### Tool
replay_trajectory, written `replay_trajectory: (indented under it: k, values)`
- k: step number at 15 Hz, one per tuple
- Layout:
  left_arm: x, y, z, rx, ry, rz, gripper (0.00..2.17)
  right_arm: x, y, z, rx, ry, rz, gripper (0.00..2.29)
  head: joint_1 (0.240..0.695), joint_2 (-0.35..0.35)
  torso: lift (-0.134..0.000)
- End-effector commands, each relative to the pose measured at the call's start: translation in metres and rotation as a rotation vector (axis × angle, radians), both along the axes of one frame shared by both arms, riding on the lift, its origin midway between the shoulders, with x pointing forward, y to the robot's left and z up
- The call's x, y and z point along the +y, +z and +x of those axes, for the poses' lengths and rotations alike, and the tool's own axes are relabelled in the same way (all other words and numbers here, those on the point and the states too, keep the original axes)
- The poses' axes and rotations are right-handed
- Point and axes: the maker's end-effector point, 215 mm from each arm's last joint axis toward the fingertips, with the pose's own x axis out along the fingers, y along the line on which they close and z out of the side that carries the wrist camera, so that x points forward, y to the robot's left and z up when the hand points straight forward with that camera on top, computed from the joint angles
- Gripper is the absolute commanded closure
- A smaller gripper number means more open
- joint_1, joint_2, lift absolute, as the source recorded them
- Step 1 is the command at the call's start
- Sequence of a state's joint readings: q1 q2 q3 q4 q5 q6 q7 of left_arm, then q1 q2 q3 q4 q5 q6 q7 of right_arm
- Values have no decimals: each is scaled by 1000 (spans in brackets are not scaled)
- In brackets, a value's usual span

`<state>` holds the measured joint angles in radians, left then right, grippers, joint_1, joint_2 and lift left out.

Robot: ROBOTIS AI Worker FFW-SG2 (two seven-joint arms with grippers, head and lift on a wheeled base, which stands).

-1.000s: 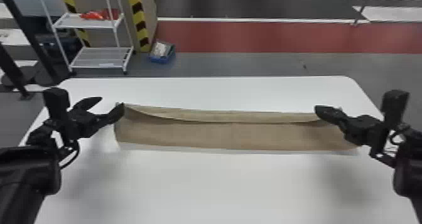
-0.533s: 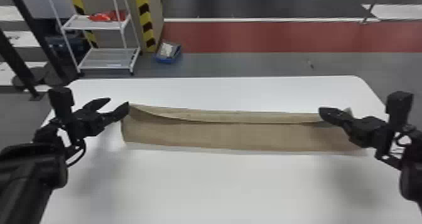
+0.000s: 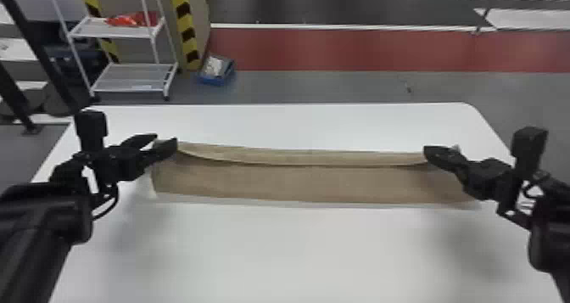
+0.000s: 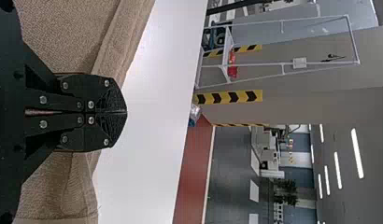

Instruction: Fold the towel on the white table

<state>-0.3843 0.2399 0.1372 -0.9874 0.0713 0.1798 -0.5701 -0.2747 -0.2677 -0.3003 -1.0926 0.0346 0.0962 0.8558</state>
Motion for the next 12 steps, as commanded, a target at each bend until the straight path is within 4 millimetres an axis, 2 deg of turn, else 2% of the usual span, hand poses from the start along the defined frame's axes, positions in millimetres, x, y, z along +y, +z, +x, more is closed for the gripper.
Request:
replay_trajectory:
  k: [1, 5, 10, 11, 12]
  values:
    - [5, 0, -2, 2, 12, -13, 512, -5, 0, -1, 0, -5, -3, 1949, 695, -27, -123]
    - [18, 3, -10, -2, 31, -24, 512, -6, 1, -1, -3, -5, -5, 1949, 695, -27, -123]
    - [17, -7, -19, 26, 22, -27, 515, -6, 0, -1, -4, -7, -4, 1949, 695, -19, -123]
    - [17, -7, -19, 27, 20, -25, 572, -6, -1, -2, -2, -7, -4, 1949, 695, -19, -123]
    - [17, -7, -18, 26, 23, -28, 859, -7, 0, -2, -6, -8, -4, 1949, 695, -19, -123]
